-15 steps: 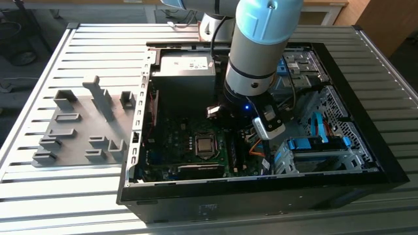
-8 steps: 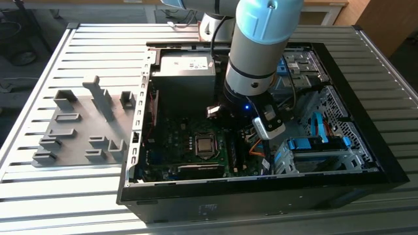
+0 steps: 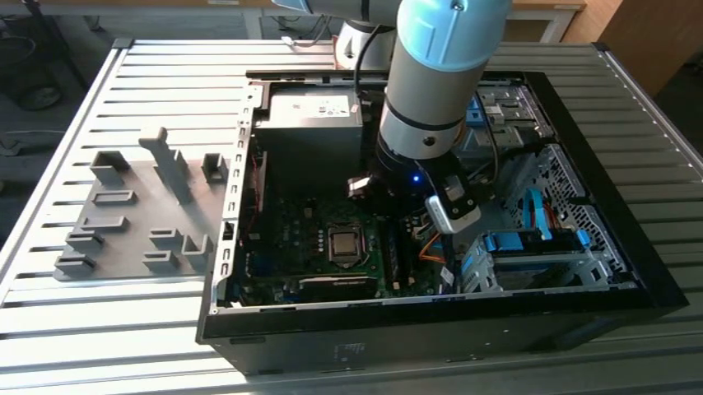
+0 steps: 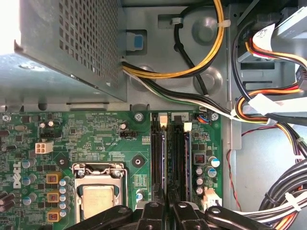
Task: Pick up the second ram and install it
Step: 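Insert the second ram into the second slot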
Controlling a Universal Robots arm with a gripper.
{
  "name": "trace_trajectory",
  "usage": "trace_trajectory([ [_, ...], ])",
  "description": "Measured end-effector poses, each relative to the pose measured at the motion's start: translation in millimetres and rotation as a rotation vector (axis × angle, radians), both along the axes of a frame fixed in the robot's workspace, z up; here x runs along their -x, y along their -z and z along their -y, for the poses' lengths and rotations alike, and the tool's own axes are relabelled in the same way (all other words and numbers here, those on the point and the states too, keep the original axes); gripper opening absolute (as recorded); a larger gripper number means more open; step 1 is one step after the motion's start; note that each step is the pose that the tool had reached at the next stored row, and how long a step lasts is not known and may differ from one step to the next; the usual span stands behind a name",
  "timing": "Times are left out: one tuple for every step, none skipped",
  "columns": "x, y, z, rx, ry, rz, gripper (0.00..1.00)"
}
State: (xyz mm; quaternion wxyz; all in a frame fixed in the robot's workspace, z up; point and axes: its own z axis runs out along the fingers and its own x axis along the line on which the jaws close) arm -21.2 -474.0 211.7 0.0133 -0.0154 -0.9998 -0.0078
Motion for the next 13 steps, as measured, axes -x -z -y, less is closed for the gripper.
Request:
trace_trajectory([
  [0.0, 0.1, 0.0, 0.0, -0.003, 0.0, 0.14],
  [0.0, 0.4, 0.0, -0.0001, -0.006, 0.0, 0.14],
  [0.0, 0.7, 0.0, -0.0004, -0.008, 0.0, 0.14],
  [0.0, 1.2, 0.0, -0.0008, -0.008, 0.0001, 0.14],
  [0.0, 1.6, 0.0, -0.0011, -0.008, 0.0, 0.14],
  [0.0, 2.0, 0.0, -0.0018, -0.008, -0.0001, 0.14],
  [0.0, 2.4, 0.0, -0.0027, -0.008, 0.0, 0.14],
  [0.0, 2.8, 0.0, -0.0033, -0.008, -0.0001, 0.14],
  [0.0, 3.3, 0.0, -0.0043, -0.008, 0.0, 0.14],
  [0.0, 3.7, 0.0, -0.0049, -0.008, 0.0, 0.14],
  [0.0, 4.2, 0.0, -0.0055, -0.008, 0.0001, 0.14],
  [0.0, 4.3, 0.0, -0.0054, -0.008, 0.0, 0.14],
  [0.0, 4.4, 0.0, -0.0053, -0.008, 0.0, 0.14],
])
